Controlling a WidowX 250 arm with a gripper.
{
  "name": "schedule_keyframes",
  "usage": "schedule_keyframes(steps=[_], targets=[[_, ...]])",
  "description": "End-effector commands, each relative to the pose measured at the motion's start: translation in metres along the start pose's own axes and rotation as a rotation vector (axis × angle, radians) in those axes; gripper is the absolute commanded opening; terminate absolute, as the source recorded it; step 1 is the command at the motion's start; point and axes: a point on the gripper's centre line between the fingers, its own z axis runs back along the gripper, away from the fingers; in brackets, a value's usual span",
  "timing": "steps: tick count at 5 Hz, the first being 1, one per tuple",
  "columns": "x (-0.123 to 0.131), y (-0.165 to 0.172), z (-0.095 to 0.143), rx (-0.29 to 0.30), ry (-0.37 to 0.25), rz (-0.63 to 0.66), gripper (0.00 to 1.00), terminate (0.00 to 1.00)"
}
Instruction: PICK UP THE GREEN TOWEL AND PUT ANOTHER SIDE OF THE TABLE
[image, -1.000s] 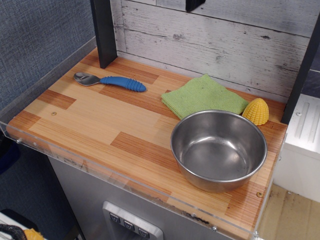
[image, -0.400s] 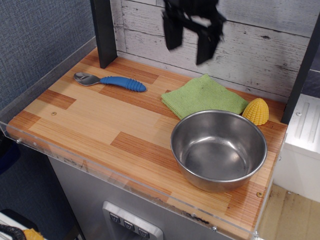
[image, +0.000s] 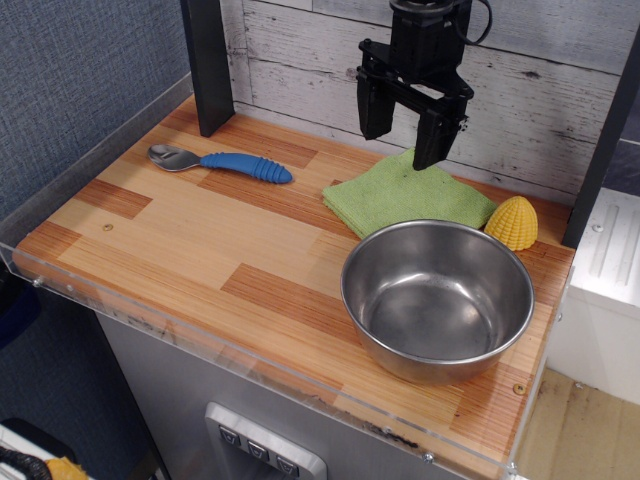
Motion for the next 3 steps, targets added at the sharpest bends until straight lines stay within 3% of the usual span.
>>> schedule_keyframes(steps=[1, 2, 3], targets=[[-0.007, -0.003, -0.008, 0.014, -0.02, -0.017, 1.0, 0.0], [-0.002, -0.003, -0.019, 0.013, 0.0, -0.025, 1.0, 0.0], [-0.001, -0.002, -0.028, 0.052, -0.049, 0.021, 1.0, 0.0]])
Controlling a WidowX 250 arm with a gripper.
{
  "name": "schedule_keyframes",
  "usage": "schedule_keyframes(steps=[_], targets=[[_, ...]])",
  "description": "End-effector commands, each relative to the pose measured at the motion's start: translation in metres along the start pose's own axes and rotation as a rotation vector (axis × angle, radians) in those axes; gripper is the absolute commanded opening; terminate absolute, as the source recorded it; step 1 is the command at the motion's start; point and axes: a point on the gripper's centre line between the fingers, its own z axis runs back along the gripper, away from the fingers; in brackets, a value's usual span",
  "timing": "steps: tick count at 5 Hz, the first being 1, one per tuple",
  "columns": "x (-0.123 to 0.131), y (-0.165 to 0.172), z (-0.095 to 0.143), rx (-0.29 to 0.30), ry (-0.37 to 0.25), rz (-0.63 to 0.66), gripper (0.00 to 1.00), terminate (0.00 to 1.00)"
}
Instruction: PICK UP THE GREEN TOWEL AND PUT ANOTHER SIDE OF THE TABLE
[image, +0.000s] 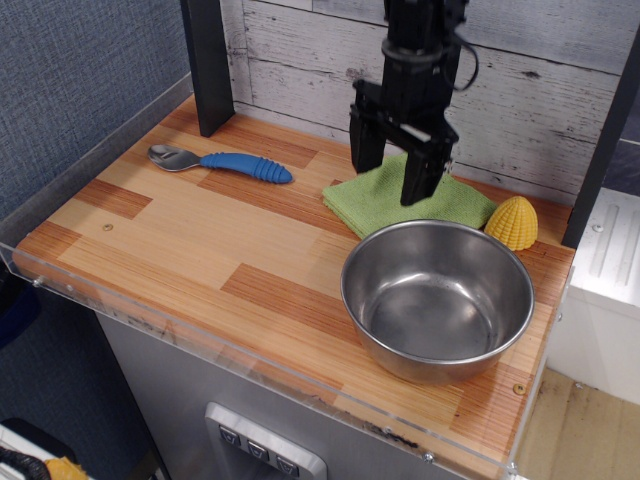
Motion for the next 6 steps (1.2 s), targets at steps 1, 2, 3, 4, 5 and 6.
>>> schedule_keyframes(steps=[1, 2, 3, 4, 5, 6], targets=[[0.011, 0.0, 0.0, 0.079, -0.095, 0.029, 1.0, 0.0], [0.007, 0.001, -0.007, 0.077, -0.112, 0.04, 1.0, 0.0], [-0.001, 0.001, -0.009, 0.099, -0.117, 0.065, 1.0, 0.0], [0.003, 0.001, -0.01, 0.084, -0.129, 0.093, 1.0, 0.0], [-0.009, 0.005, -0.01, 0.061, -0.129, 0.13, 1.0, 0.0], [-0.024, 0.013, -0.007, 0.073, -0.105, 0.169, 1.0, 0.0]])
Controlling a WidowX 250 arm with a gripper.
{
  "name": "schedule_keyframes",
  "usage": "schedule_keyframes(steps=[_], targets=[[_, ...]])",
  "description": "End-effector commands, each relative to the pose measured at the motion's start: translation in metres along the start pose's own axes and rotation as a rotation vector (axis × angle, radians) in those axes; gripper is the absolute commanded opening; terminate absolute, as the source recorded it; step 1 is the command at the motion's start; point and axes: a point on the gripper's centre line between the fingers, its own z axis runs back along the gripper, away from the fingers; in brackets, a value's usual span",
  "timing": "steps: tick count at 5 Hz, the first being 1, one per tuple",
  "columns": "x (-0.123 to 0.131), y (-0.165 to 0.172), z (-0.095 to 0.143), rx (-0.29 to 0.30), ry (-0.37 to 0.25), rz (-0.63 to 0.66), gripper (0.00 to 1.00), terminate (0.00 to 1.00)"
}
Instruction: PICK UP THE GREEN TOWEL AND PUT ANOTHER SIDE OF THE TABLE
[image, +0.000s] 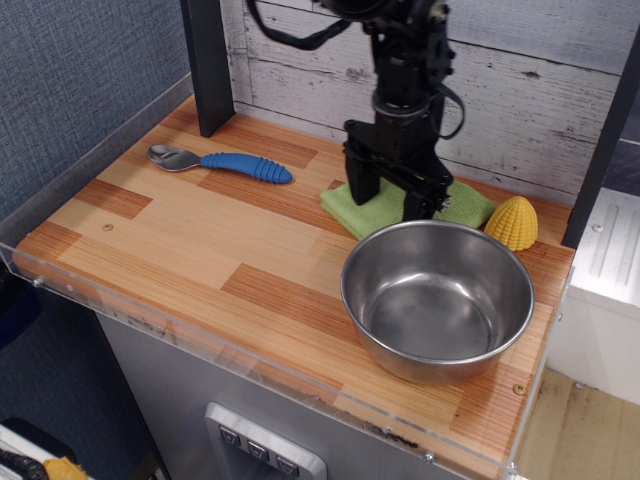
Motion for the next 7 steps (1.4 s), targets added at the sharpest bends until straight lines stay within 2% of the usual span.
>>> schedule_keyframes(steps=[1, 2, 3, 5, 7], targets=[[-0.024, 0.026, 0.022, 0.036, -0.014, 0.094, 1.0, 0.0], [-0.044, 0.035, 0.025, 0.038, -0.016, 0.131, 1.0, 0.0], [-0.078, 0.044, 0.025, 0.067, -0.024, 0.205, 1.0, 0.0], [-0.139, 0.059, 0.024, 0.107, 0.021, 0.353, 1.0, 0.0], [-0.146, 0.086, 0.012, 0.107, 0.0, 0.465, 1.0, 0.0]])
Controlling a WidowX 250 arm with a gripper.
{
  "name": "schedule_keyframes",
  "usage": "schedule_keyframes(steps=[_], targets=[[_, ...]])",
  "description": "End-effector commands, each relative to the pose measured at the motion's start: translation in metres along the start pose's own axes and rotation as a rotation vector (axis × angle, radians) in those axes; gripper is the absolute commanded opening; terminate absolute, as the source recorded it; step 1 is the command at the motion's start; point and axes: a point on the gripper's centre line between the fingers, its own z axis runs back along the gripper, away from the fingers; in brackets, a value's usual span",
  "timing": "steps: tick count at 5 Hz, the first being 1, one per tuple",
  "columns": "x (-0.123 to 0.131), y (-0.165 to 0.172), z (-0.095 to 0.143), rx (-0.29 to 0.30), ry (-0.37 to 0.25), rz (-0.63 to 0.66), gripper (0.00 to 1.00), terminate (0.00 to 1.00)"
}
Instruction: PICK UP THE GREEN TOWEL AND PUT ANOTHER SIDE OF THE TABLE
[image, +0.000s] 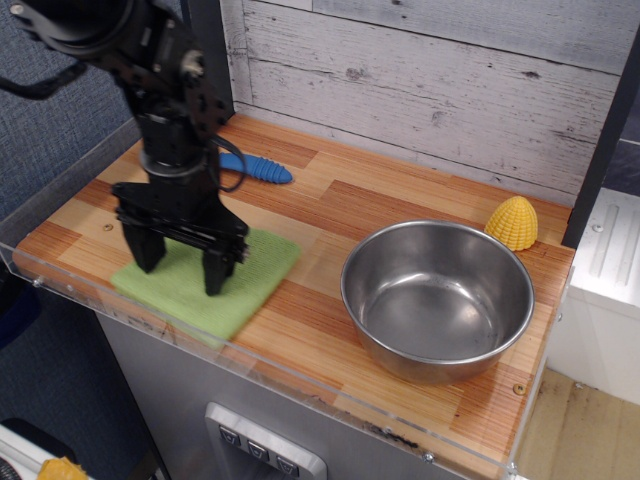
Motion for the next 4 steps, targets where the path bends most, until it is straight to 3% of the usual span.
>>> schedule_keyframes(steps=[1, 2, 4], targets=[[0.015, 0.022, -0.009, 0.0, -0.03, 0.066, 1.0, 0.0], [0.019, 0.037, -0.015, 0.012, -0.029, 0.086, 1.0, 0.0], [0.028, 0.062, -0.005, 0.045, -0.054, 0.113, 1.0, 0.0]])
